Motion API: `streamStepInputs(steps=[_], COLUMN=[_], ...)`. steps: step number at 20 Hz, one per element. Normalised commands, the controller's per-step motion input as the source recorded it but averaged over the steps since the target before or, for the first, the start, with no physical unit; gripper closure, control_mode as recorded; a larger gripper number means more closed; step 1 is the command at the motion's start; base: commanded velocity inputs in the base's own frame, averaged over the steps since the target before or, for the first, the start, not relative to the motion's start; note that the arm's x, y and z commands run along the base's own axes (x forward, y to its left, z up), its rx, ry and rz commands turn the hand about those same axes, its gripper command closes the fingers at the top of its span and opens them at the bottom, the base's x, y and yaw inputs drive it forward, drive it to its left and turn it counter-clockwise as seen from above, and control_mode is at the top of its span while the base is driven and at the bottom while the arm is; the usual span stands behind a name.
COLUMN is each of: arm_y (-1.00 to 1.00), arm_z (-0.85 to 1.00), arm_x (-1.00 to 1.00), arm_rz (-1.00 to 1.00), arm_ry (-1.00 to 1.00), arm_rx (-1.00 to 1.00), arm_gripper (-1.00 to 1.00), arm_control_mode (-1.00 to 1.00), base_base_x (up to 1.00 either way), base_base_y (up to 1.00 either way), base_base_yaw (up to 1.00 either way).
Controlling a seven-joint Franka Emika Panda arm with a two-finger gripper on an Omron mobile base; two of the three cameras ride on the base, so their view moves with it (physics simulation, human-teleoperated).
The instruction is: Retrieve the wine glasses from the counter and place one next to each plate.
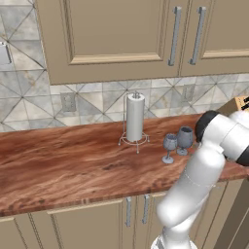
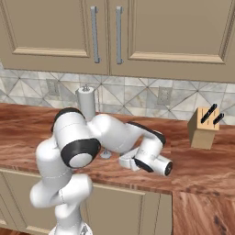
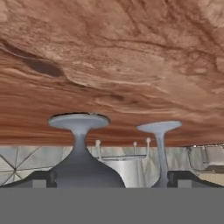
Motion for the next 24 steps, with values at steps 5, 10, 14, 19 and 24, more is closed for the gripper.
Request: streamStepInputs(steps=[5,10,14,19,24], arm_y=[0.02,0.0,0.0,0.0,0.08], arm_z=[-0.2,-0.24,-0.25,-0.13,-0.13], arm_x=[0.37,0.32,0.35,0.3,0.19], arm_rz=[-0.09,-0.08,-0.08,-0.04,-0.03], arm_ry=[0.02,0.04,0.11,0.12,0.13], arm_rx=[0.0,0.0,0.0,0.0,0.0], arm_gripper=[-1.0,-1.0,-1.0,-1.0,-1.0], arm_control_mode=[-1.0,-1.0,-1.0,-1.0,-1.0], base_base_x=[0.0,0.0,0.0,0.0,0.0], base_base_y=[0.0,0.0,0.0,0.0,0.0], base_base_yaw=[0.0,0.0,0.0,0.0,0.0])
